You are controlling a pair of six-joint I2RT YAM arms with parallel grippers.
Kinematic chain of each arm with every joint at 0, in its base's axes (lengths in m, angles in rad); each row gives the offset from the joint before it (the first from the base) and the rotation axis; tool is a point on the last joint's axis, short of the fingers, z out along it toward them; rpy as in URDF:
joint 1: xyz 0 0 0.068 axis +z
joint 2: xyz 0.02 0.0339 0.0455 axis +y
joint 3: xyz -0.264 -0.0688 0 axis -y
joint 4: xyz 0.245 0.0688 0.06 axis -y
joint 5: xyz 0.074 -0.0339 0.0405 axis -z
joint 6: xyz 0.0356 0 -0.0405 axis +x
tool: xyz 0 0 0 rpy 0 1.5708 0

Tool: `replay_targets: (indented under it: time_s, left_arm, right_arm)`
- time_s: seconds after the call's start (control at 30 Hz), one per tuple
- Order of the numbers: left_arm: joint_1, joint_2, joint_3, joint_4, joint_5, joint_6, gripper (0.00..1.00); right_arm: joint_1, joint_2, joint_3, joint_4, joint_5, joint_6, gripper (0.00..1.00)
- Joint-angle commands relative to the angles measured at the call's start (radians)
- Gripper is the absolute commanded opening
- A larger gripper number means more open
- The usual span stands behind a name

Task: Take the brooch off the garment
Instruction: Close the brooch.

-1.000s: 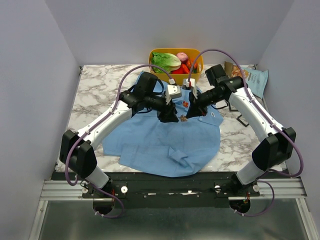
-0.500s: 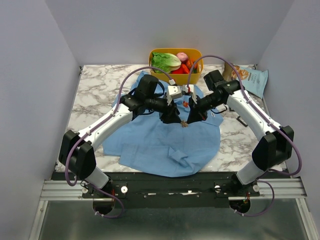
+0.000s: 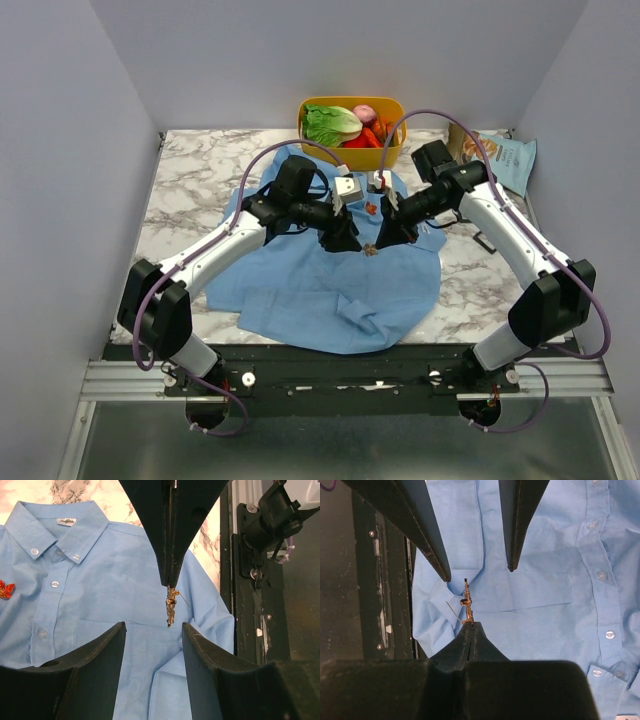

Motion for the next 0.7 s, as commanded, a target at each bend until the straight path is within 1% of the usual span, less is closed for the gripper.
replay_targets:
  time_s: [0.0, 0.4, 0.67]
  left_arm:
    - [0.002, -0.009, -0.018, 0.037, 0.057, -0.021, 0.58]
    - [0.001, 0.032, -0.024, 0.056, 0.103, -0.047, 0.54]
    - [0.001, 0.048, -0.024, 0.042, 0.154, -0.036, 0.52]
  right_arm:
    - [-0.001, -0.015, 0.003, -0.044, -0.048, -0.036, 0.01]
    - [-0.001, -0.001, 0.017, -0.068, -0.102, -0.052, 0.01]
    - [-0.001, -0.004, 0.013, -0.055, -0.09, -0.046, 0.01]
